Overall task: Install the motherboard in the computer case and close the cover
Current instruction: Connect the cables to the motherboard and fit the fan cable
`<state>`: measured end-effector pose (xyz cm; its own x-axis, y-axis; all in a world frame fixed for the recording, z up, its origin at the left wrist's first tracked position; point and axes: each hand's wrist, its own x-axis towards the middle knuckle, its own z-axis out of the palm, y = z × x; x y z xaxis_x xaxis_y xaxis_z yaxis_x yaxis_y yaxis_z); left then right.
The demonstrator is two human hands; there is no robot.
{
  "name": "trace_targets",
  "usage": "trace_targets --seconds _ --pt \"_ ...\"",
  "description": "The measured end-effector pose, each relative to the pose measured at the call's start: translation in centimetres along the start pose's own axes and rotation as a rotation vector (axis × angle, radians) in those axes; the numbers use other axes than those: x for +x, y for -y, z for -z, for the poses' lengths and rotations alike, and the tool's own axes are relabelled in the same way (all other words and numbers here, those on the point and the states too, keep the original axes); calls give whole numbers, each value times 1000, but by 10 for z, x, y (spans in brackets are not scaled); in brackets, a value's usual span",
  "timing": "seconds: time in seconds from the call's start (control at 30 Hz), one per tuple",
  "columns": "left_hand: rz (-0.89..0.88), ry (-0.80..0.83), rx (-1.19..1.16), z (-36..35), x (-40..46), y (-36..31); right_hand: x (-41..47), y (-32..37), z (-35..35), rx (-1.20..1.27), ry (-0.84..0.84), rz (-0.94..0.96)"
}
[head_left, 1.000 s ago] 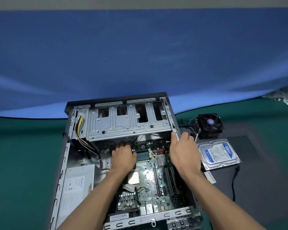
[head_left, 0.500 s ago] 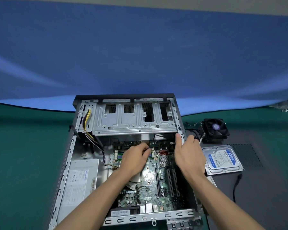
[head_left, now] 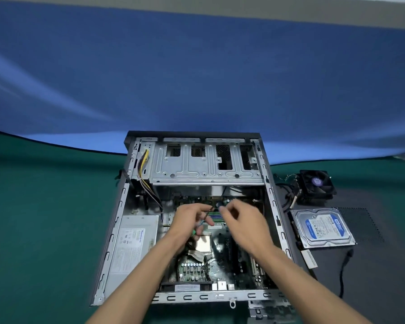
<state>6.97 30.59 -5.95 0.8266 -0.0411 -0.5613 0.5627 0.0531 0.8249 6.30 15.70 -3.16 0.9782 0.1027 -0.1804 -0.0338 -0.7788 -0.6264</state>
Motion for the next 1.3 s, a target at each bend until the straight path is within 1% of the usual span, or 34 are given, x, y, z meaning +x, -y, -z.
trace_targets --seconds 0.03,0.07,0.13,0.2,0.3,0.33,0.5,0.57,0.67,0.7,0.77,0.8,0.87,1.0,1.13,1.23,1.3 --pt "6 -14 -30 0 -1 0 1 3 -6 113 86 -55" --pt "8 -29 -59 1 -2 0 1 6 -12 244 130 -105" --pt "10 -52 -129 2 -3 1 2 11 -22 453 122 -183" --pt "35 -53 -233 3 -6 1 4 14 -29 525 82 -244" --pt "104 -45 -361 10 -9 -1 7 17 -38 546 13 -324" --pt "118 -46 -389 14 -10 -1 8 17 -39 565 15 -348" --pt "147 -50 -468 17 -16 -1 8 26 -46 691 234 -441" --pt "139 -71 -476 18 -16 0 7 30 -47 752 274 -467" --pt "106 -76 -498 19 -16 -1 8 31 -46 848 281 -521" --pt "89 -76 -509 19 -17 -1 9 30 -45 923 295 -544" --pt "67 -75 -521 19 -18 0 11 26 -42 1154 349 -605" --pt "62 -77 -516 18 -18 0 12 24 -40 1256 373 -638" --pt "49 -88 -482 16 -18 0 13 20 -39 1385 413 -690" --pt "9 -92 -333 15 -19 1 12 14 -41 1534 460 -738" --pt "-81 -119 -209 12 -24 2 15 11 -42 1611 493 -775" --pt "-171 -105 -71 10 -28 3 16 8 -42 1606 490 -787" --pt "-200 -92 -46 9 -30 3 16 8 -42 1596 477 -785"
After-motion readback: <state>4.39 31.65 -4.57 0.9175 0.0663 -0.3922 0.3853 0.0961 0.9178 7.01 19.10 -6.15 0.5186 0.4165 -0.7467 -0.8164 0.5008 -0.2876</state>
